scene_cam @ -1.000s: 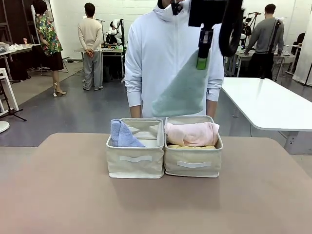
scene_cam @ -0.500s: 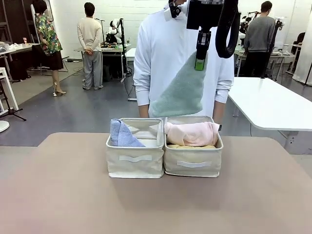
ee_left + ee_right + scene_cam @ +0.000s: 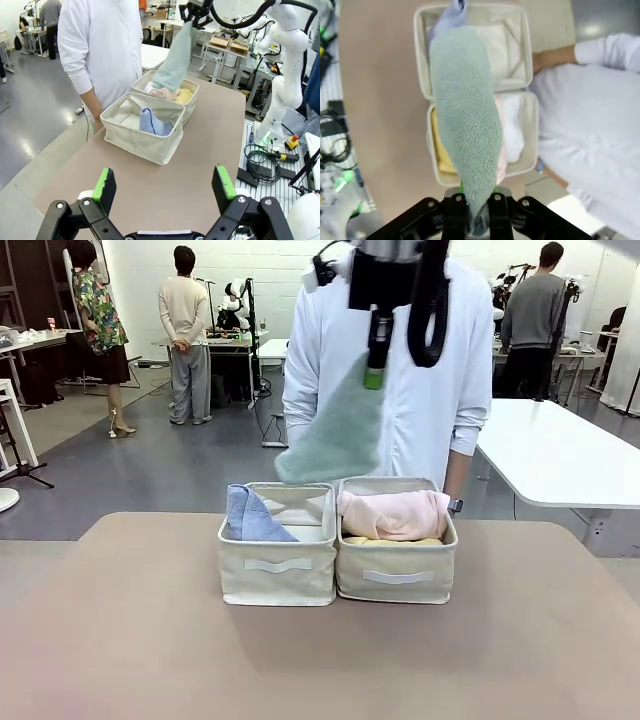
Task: Sort the towels based on their folding style.
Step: Pick up another triangle-folded towel from the table and place it in the left Fabric basket.
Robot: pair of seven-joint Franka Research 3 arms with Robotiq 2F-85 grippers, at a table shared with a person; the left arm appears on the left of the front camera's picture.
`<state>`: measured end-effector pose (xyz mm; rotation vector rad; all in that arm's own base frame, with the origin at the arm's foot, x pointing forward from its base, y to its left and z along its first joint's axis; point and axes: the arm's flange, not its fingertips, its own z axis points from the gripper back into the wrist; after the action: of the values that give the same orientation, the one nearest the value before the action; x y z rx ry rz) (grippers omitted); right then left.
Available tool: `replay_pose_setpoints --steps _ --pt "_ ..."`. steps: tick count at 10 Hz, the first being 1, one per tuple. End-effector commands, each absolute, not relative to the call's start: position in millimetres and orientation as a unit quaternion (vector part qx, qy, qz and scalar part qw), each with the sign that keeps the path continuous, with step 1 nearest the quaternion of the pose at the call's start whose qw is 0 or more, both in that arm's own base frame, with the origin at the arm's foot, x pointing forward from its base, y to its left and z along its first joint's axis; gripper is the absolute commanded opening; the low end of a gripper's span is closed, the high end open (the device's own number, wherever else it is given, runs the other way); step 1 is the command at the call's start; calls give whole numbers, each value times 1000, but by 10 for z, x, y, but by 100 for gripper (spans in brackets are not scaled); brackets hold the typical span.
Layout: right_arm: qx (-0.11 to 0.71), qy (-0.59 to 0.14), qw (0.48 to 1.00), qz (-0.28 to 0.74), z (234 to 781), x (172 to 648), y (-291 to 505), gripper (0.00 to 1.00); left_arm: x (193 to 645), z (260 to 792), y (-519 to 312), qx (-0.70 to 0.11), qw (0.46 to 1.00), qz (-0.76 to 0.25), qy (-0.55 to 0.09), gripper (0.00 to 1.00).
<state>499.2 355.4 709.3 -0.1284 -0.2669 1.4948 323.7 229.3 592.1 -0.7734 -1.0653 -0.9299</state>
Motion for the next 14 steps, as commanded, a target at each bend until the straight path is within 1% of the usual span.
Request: replay_pose_setpoints --steps 1,5,9,10,14 --pt "-82 -160 720 670 7342 5258 3813 14 3232 5924 2314 -344 683 -424 -486 100" --pt "-115 -157 724 662 6988 5502 4251 14 3232 5924 2314 -344 683 -424 -486 100" --pt "-109 -141 721 670 6631 5715 4476 14 3232 5924 2314 -344 683 -424 -486 100" --pt "-105 -140 722 669 6617 5740 4474 14 3232 5924 2314 -344 683 -424 -486 100" --pt "-92 -106 690 710 6250 5801 4715 14 3232 5924 2314 -344 683 -424 -486 100"
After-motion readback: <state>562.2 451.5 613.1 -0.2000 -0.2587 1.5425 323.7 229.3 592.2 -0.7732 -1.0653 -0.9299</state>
